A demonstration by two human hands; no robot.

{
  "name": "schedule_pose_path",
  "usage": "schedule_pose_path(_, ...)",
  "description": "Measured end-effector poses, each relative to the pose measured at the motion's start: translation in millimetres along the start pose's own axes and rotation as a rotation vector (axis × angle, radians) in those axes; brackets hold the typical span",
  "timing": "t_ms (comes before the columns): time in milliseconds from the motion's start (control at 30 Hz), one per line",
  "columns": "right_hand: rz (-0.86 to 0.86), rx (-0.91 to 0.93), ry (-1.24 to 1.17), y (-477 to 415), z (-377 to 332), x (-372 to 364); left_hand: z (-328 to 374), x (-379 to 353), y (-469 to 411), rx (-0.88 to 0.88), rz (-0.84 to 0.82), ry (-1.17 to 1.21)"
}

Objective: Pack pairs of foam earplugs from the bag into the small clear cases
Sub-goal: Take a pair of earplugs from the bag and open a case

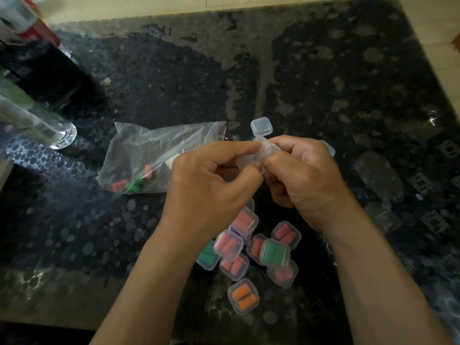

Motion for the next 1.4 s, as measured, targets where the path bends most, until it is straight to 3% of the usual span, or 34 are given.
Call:
schedule_pose_path(333,-0.027,-0.163,-0.142,1,2,-7,-22,9,-3,0.535,0.100,0.649)
schedule_pose_path(633,-0.067,-0.179,-0.104,2,3,-7,-29,2,0,0.597,0.104,0.687)
schedule_pose_path(800,-0.045,-0.182,-0.083,3,1,-6,-25,-8,3,0.610,-0.005,0.744)
schedule_pose_path(1000,-0.154,-0.171,-0.119,3,-1,-13,-28,-3,1,0.688,-0.001,0.895)
schedule_pose_path(1100,-0.133,-0.162,-0.031,3,0,-12,-30,-2,2,0.677,0.029,0.847)
schedule_pose_path(1267,0.055,-0.178,-0.018,-3,9,4,-32,10,0,0.493,0.047,0.350)
schedule_pose_path(1400,0.150,-0.042,0.170,-4,6,10,-28,1,0,0.416,-0.036,0.178)
Point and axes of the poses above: each hand's wrist, its own y-axis away from the middle knuckle, its own x-axis out of the back of the hand, z = x × y, the point moved 6 cm from there along -y, towards the middle knuckle, and after that the axes turned 4 degrees about y, right-handed, at the moved point
